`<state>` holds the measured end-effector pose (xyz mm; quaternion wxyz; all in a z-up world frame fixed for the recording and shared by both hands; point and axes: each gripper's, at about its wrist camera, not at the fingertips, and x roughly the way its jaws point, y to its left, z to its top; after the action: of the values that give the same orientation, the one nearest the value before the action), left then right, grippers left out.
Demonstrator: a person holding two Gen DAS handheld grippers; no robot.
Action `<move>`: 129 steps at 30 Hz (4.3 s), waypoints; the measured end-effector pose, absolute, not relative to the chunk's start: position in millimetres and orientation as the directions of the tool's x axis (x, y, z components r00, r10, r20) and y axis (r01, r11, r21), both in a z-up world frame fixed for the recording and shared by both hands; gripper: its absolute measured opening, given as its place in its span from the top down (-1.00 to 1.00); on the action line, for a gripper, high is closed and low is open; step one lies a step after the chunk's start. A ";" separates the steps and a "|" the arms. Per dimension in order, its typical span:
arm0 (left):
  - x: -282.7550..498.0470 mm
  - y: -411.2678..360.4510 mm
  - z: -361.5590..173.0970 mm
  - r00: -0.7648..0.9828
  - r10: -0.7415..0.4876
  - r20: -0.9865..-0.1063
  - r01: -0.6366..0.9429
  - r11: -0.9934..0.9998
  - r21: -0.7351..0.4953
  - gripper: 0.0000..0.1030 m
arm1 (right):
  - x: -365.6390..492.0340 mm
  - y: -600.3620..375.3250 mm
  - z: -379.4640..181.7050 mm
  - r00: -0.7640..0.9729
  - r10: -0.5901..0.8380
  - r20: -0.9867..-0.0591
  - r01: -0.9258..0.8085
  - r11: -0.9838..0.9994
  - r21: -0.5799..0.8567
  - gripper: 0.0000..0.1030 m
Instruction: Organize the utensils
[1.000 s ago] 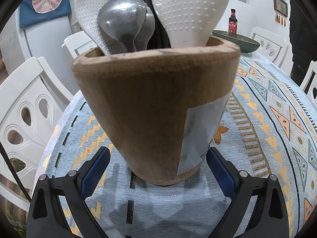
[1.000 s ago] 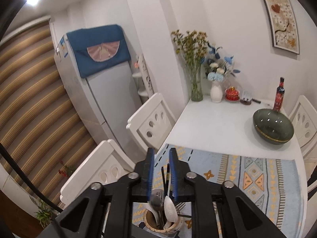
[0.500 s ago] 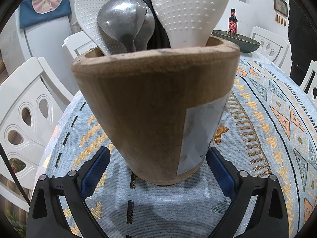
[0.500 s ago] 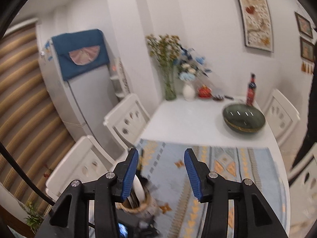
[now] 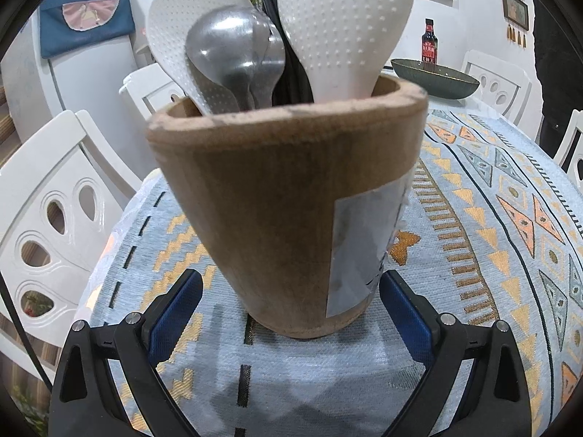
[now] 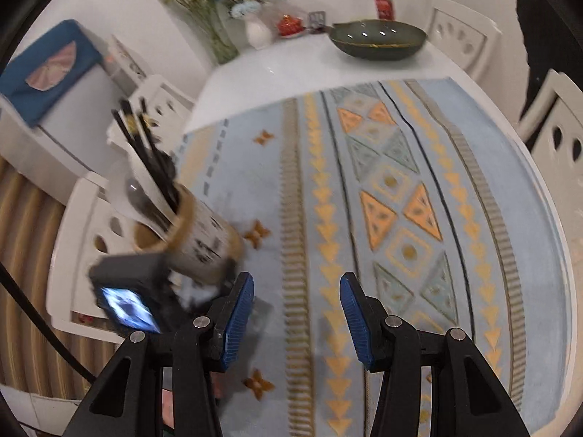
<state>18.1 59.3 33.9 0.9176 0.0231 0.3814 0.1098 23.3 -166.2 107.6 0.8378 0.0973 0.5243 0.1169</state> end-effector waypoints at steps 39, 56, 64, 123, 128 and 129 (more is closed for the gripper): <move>-79.3 -33.7 180.5 0.640 0.452 -0.622 -0.392 0.888 0.242 -1.00 | -29.6 -240.9 132.4 0.540 0.225 -0.811 -0.270 0.959 0.087 0.08; -70.8 -35.0 161.1 0.549 0.442 -0.709 -0.361 0.891 0.276 -1.00 | -30.0 -239.7 128.3 0.536 0.242 -0.809 -0.310 0.948 0.078 0.08; -66.8 -15.0 155.2 0.560 0.444 -0.700 -0.340 0.893 0.294 -1.00 | -24.6 -219.4 116.7 0.487 0.198 -0.850 -0.260 0.963 0.075 0.08; -46.4 32.1 117.4 0.568 0.326 -0.756 -0.212 0.945 0.249 -1.00 | -22.3 -165.8 106.7 0.550 0.096 -0.830 -0.135 0.991 0.026 -0.24; -44.5 34.4 114.7 0.562 0.317 -0.764 -0.207 0.948 0.241 -1.00 | -23.0 -160.7 103.9 0.539 0.101 -0.836 -0.149 0.989 0.024 -0.24; -44.1 34.6 114.3 0.561 0.315 -0.766 -0.205 0.949 0.240 -1.00 | -23.5 -158.9 103.6 0.539 0.100 -0.836 -0.153 0.988 0.020 -0.24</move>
<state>-44.1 34.6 114.3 0.8813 0.0616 0.4447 0.1475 -23.5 -158.9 103.6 0.8769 -0.0276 0.4745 0.0721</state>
